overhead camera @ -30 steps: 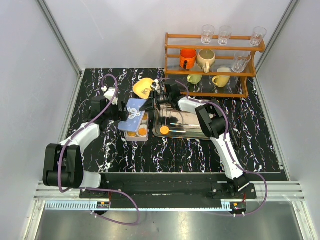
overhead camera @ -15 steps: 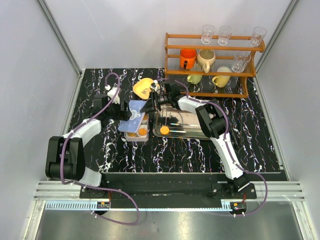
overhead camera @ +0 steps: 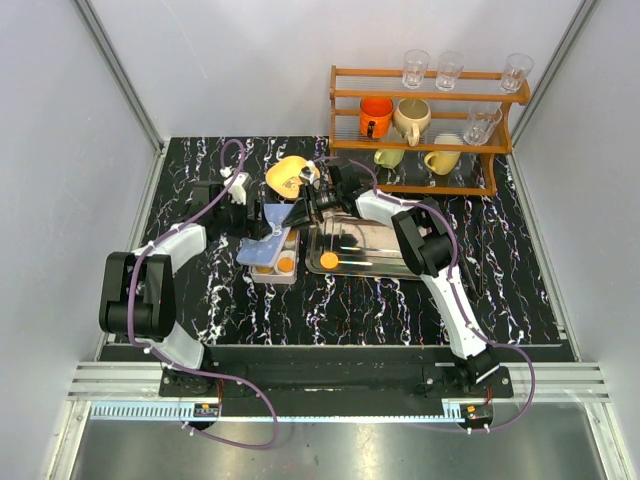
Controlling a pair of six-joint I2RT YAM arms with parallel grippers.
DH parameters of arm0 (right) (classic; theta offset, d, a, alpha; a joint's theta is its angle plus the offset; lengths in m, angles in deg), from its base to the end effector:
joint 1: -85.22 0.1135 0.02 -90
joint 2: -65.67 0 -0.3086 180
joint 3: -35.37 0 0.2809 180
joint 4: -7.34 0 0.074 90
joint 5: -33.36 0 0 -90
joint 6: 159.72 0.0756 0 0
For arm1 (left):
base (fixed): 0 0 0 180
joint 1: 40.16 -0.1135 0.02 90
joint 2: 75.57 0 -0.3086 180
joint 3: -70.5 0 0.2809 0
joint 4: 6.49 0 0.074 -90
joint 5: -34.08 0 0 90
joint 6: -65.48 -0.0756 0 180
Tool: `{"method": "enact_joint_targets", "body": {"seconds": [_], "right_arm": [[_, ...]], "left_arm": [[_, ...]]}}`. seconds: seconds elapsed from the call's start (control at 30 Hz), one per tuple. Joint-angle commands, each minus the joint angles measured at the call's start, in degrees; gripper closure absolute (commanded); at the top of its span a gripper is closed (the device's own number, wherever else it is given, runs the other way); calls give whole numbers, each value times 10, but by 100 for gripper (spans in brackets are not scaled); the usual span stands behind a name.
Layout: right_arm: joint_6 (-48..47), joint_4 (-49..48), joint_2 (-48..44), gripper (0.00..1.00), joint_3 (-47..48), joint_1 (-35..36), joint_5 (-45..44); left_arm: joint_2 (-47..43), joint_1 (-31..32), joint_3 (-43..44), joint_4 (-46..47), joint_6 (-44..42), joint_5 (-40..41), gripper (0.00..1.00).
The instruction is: Pack the cookies
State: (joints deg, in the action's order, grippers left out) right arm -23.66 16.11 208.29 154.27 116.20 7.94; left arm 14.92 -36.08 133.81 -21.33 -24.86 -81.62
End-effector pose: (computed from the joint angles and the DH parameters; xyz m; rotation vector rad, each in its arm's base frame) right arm 0.4897 0.3737 0.1307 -0.4867 2.3742 1.9146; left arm 0.3748 -0.0596 0.1986 0.3170 2.2538 -0.5491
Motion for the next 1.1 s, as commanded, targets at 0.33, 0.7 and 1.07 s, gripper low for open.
{"method": "enact_joint_targets", "body": {"seconds": [0.33,0.7,1.07], "right_arm": [[-44,17,13,68,25,-12,31],[-54,24,19,68,29,-15,35],[-58,54,28,64,50,-15,34]], "left_arm": [[19,-21,57,-81,-2,-72,9],[6,-31,56,-137,-9,-103,8],[-19,-31,39,-163,-22,-96,7]]}}
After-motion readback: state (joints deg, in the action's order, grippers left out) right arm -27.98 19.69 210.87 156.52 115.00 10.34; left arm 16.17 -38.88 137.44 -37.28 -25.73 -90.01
